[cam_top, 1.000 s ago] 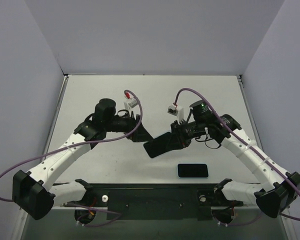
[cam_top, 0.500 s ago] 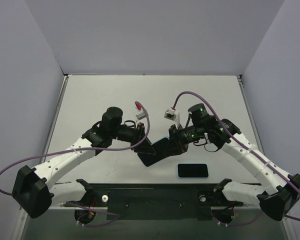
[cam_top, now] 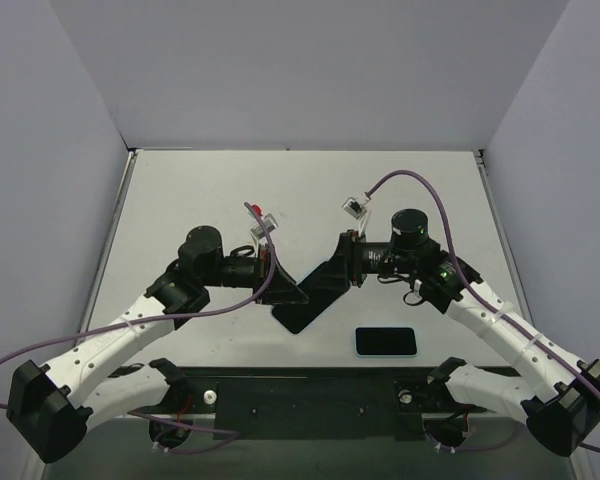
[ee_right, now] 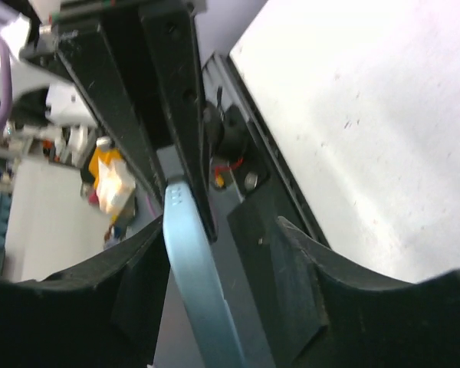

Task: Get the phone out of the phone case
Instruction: Adjust the phone at the center of the board.

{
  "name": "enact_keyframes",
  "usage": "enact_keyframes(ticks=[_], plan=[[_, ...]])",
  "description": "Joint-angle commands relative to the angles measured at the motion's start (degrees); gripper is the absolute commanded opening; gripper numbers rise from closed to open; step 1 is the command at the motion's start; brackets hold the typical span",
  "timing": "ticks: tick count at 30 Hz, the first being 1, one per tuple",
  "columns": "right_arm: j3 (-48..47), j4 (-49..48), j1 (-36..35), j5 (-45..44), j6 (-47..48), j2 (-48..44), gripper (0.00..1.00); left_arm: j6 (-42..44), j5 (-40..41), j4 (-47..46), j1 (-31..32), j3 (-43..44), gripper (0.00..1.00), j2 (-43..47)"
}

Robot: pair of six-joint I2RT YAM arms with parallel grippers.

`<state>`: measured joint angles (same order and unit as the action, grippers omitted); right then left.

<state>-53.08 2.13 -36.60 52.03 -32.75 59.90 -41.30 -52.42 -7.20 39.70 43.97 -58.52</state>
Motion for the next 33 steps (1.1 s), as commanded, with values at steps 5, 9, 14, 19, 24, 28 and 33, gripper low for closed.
enact_keyframes(ticks=[5, 9, 14, 19, 24, 28, 33], plan=[[9.4, -35.3, 0.6, -12.0, -24.3, -2.2, 0.47, -10.8, 11.2, -12.7, -0.9, -2.6, 0.00, 4.6], [12.9, -42.9, 1.2, -15.2, -28.8, -3.3, 0.45, -18.0, 13.2, -21.5, -2.8, -5.8, 0.00, 4.9], [15.9, -59.2, 1.5, -14.7, -37.5, -1.7, 0.36, -23.5, 12.0, -31.0, -3.8, -7.4, 0.00, 3.9], [15.5, -70.8, 1.9, -8.9, -44.5, 2.8, 0.30, -28.9, 9.4, -36.5, -4.8, -6.6, 0.00, 1.8], [13.8, -68.1, 2.1, -6.9, -43.3, 3.2, 0.26, -28.9, 9.1, -36.0, -5.3, -4.7, 0.00, 1.0], [13.6, -60.9, 2.1, -7.1, -38.2, 1.1, 0.25, -29.5, 9.6, -36.7, -5.9, -3.4, 0.00, 0.3], [13.1, -54.4, 2.1, -8.1, -34.2, -1.2, 0.09, -29.6, 10.1, -35.7, -6.4, -1.8, 0.00, -0.7]])
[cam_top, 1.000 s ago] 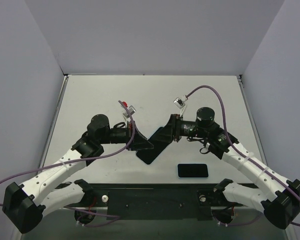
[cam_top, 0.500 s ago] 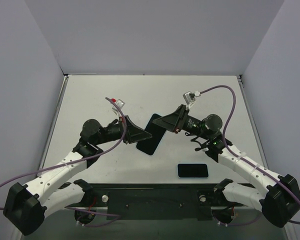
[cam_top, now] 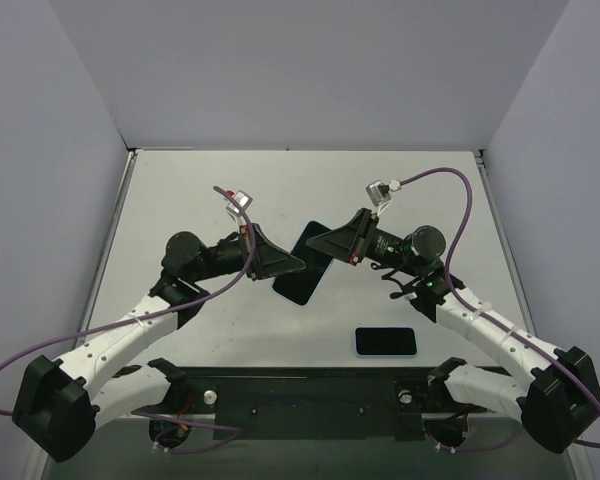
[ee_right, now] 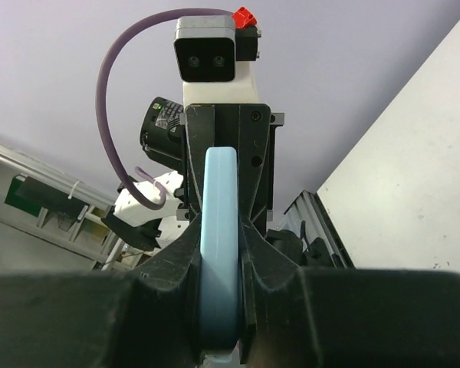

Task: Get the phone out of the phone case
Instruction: Adjust the phone at the center of the board.

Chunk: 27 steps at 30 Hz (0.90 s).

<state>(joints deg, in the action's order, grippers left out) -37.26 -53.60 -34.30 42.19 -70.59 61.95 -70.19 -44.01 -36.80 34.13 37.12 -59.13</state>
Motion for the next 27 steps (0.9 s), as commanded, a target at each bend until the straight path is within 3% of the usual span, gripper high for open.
enact_keyframes(ticks=[1, 6, 10, 14, 17, 22, 27], plan=[[-2.8, 1.9, -0.1, 1.2, 3.9, -3.5, 0.07, -0.8, 1.8, -6.1, -0.8, 5.3, 0.00, -0.4], [-5.0, 11.1, -0.3, -1.0, 8.3, -5.2, 0.15, -1.2, 2.8, -6.4, -0.8, 6.0, 0.00, -1.2], [-6.2, 9.6, -0.8, -1.0, 6.5, -4.7, 0.21, -1.3, 3.1, -7.5, -0.8, 6.6, 0.00, -2.0], [-6.3, 4.0, -1.4, 0.7, 2.3, -3.5, 0.15, -2.7, 3.5, -9.5, -0.8, 7.0, 0.00, -3.2], [-6.9, 5.6, -0.9, -0.7, 3.3, -3.7, 0.10, -3.1, 3.1, -10.3, -0.4, 7.1, 0.00, -4.0], [-9.0, 8.3, -1.0, -2.4, 5.3, -3.3, 0.19, -4.4, 2.8, -11.5, -0.1, 5.9, 0.00, -4.1], [-9.6, 9.2, -1.1, -3.0, 6.0, -2.5, 0.18, -4.6, 3.1, -11.6, 0.3, 5.9, 0.00, -4.2]])
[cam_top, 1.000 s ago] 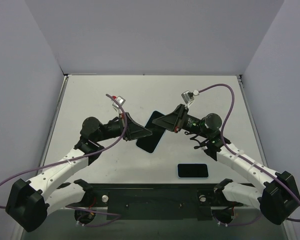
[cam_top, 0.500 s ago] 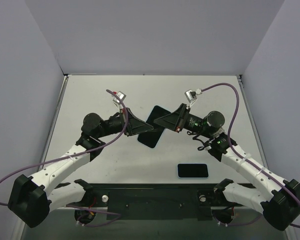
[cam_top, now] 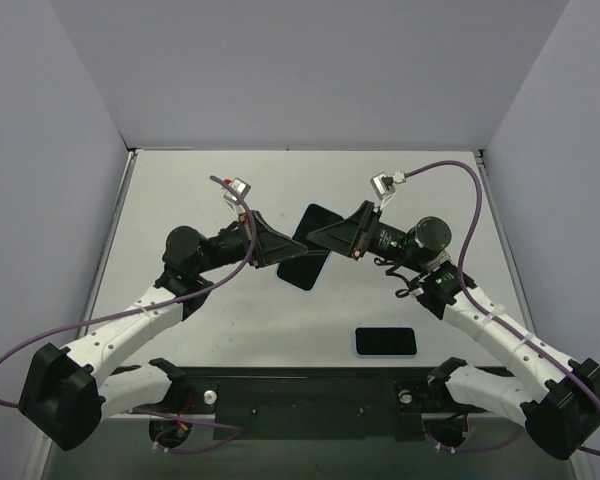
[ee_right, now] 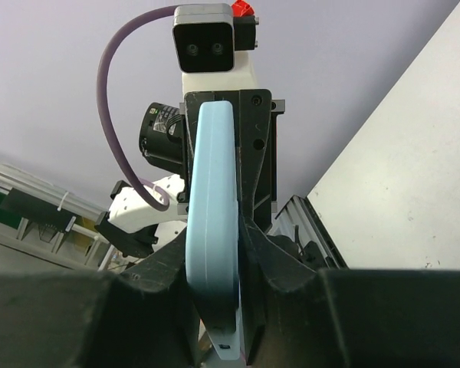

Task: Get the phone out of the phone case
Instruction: Adjust the phone at the center of the board, then remove the phone case from the phone.

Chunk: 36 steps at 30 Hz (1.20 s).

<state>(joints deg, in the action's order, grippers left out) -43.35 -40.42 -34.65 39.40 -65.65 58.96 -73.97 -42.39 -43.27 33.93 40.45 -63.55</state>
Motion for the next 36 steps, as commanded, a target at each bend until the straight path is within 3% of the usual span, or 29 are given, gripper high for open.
enact_keyframes(ticks=[1, 5, 7, 9, 11, 13, 14, 16, 21, 25, 28, 36], plan=[[-3.3, -4.3, -0.7, -0.3, 1.0, 0.5, 0.17, -0.8, 1.3, -5.1, 0.6, 2.9, 0.00, 0.1], [-4.1, -2.4, -0.6, -1.3, 1.9, 0.9, 0.15, -0.8, 1.0, -5.2, 1.0, 3.2, 0.00, -0.5], [-4.7, -1.5, -0.6, -1.8, 2.1, 1.3, 0.01, -0.8, 0.8, -5.3, 1.2, 3.3, 0.00, -0.8], [-5.1, -0.2, -0.3, -2.7, 2.2, 1.3, 0.00, -0.9, -0.1, -5.3, 1.1, 3.3, 0.00, -0.8], [-5.1, 1.0, 0.2, -3.5, 2.3, 0.7, 0.00, 0.2, 0.3, -2.4, 0.6, 3.1, 0.17, 0.4], [-4.9, 2.2, 0.9, -5.0, 2.2, -0.8, 0.00, 3.3, 2.9, 5.0, 0.0, 1.7, 0.50, 3.5], [-4.6, 2.2, 1.3, -5.3, 1.9, -1.3, 0.00, 5.9, 4.1, 7.6, -0.1, 1.0, 0.71, 6.7], [-4.5, 1.5, 2.0, -5.3, 0.5, -2.4, 0.00, 9.6, 8.5, 15.4, -0.2, 0.0, 0.78, 10.6], [-4.5, -2.2, 4.7, -3.9, -4.7, -2.5, 0.00, 8.5, 15.6, 19.4, -0.4, -5.2, 0.75, 16.9], [-3.5, -7.8, 6.1, -2.7, -9.4, -2.0, 0.00, 5.2, 17.8, 17.4, -0.5, -8.1, 0.59, 18.7], [-3.1, -8.8, 6.2, -2.6, -9.9, -2.1, 0.00, 3.6, 17.4, 15.3, -0.4, -8.7, 0.55, 18.4], [-2.6, -5.9, 6.3, -2.8, -7.4, -4.0, 0.00, -3.8, 12.6, -4.4, -0.2, -10.9, 0.71, 15.0]])
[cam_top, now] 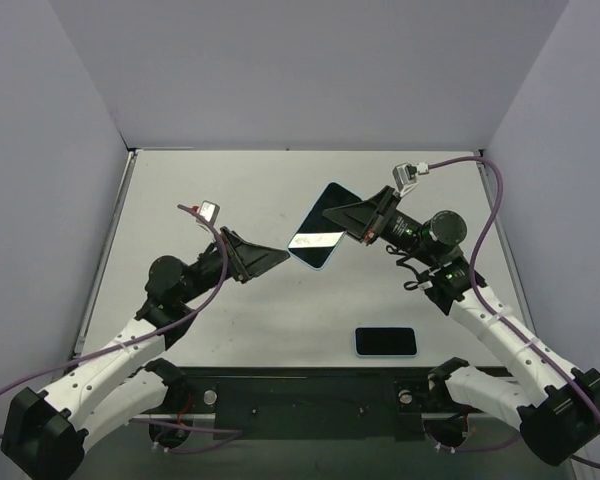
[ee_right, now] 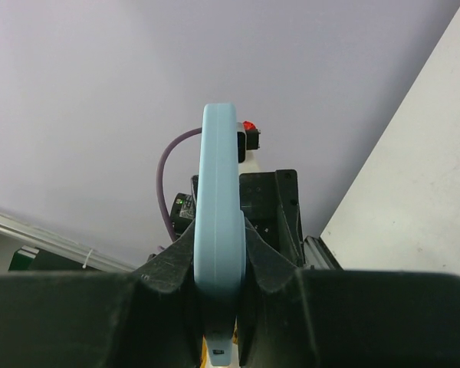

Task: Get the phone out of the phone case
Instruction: Remove the phone case from the phone.

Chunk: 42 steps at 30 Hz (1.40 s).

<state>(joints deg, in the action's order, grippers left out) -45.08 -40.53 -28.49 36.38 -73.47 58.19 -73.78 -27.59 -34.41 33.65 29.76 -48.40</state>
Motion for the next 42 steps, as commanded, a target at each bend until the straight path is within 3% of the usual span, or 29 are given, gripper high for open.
enact_keyframes(ticks=[1, 5, 10, 20, 33, 36, 41, 42], plan=[[-0.9, -5.3, 0.1, 0.0, 1.1, -3.4, 0.00, -4.2, -2.3, -13.7, 0.1, -0.1, 0.72, 0.1], [-0.4, -6.1, 0.1, -0.2, 0.4, -3.4, 0.00, -3.4, -1.8, -12.0, 0.4, 0.7, 0.72, 0.6], [0.0, -7.7, 0.0, 0.1, -0.9, -3.5, 0.00, -3.6, -2.0, -13.0, 0.5, 2.4, 0.56, -2.0], [0.3, -7.5, 0.1, -0.1, -0.5, -4.0, 0.00, -3.5, -2.4, -15.2, 1.5, 4.7, 0.54, -4.2], [1.0, -8.1, 0.1, -1.6, -1.1, -4.0, 0.00, -4.0, -3.0, -15.5, 1.8, 4.9, 0.36, -4.9], [1.0, -8.1, 0.1, -1.8, -1.1, -4.0, 0.00, -4.5, -3.2, -15.4, 1.9, 5.5, 0.25, -5.5], [1.0, -5.9, 0.1, -3.0, -1.0, -4.1, 0.00, -5.7, -3.6, -19.2, 2.0, 5.7, 0.16, -6.1], [1.0, -5.3, 0.1, -3.2, -1.0, -4.1, 0.00, -6.5, -3.8, -20.5, 2.1, 5.8, 0.07, -6.3]])
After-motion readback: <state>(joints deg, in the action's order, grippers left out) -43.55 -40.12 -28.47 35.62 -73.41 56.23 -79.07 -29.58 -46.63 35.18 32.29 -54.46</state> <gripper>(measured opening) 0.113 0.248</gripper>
